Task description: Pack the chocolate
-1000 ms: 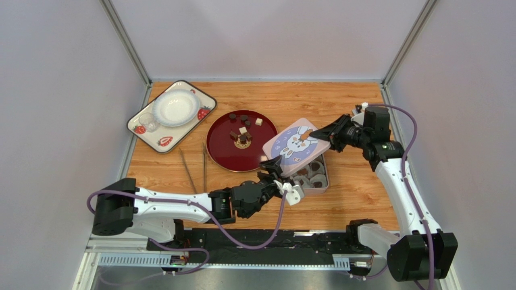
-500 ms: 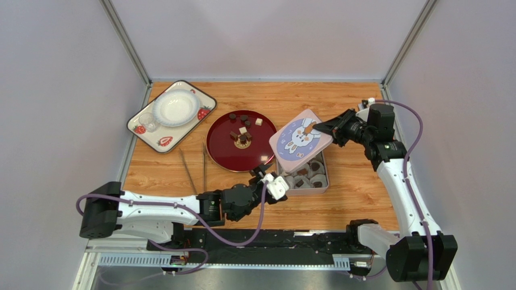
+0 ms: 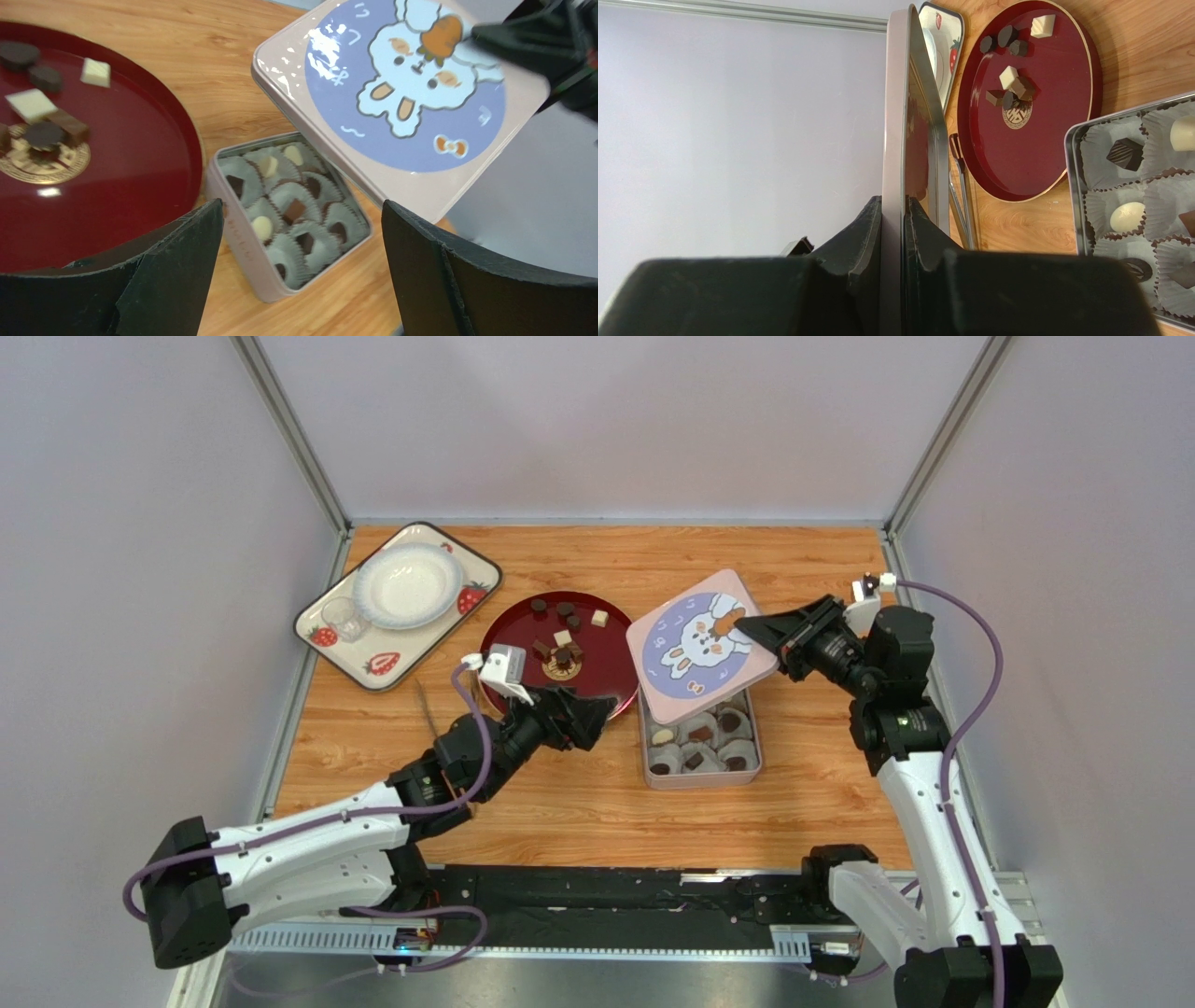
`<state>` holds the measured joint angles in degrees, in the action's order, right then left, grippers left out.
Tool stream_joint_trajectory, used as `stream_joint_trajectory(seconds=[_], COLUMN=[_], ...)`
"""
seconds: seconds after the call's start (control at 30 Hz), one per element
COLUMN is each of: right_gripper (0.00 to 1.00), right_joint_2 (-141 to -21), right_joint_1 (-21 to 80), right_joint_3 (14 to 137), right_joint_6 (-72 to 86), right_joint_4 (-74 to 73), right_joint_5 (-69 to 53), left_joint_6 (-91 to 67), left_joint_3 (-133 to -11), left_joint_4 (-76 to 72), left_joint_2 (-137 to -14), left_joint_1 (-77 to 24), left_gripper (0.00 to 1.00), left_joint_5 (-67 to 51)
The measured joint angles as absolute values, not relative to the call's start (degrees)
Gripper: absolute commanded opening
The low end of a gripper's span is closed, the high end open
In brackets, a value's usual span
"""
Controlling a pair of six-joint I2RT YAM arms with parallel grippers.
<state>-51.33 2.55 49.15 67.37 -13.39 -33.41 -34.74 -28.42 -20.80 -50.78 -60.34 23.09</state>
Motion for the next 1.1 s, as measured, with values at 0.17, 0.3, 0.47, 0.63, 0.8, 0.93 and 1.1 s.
stream_joint_trajectory(seconds=[0.17, 0.3, 0.47, 0.63, 0.8, 0.93, 1.1], right_gripper=[0.00, 0.00, 0.00, 0.00, 0.00, 0.00, 0.00], right_joint_2=[-49.25, -47.86, -46.22, -45.23, -44.42, -43.48, -43.31], right_joint_1=[2.55, 2.55, 2.55, 2.55, 2.33, 2.33, 2.33], right_joint_3=[45.45, 44.07, 43.24, 42.37, 41.04, 39.99, 39.27], right_joint_6=[69.54, 71.02, 72.27, 72.88, 73.97, 74.19, 74.28], right_joint_4=[-10.70, -8.73, -7.35, -6.35, -5.10, -4.36, -3.86], right_joint_5=[-32.82, -32.64, -32.64, -32.84, -32.82, -32.73, -32.58], left_joint_6=[-49.08, -56.71, -63.05, -65.76, -66.59, -67.68, -68.75], left_joint_3=[-26.55, -26.65, -28.60, -30.94, -32.56, -32.56, -32.56], left_joint_4=[-27.68, -34.15, -38.00, -41.43, -42.33, -42.28, -42.46], left_joint_2=[-52.66, -59.16, -66.94, -69.89, -70.85, -72.12, -73.32], left_joint_1=[-55.77, -53.84, -53.36, -53.23, -52.90, -52.82, -52.66], left_gripper=[0.91, 0.88, 0.81, 0.75, 0.67, 0.65, 0.58], left_joint_5=[18.11, 14.59, 10.41, 7.14, 5.67, 5.06, 4.82])
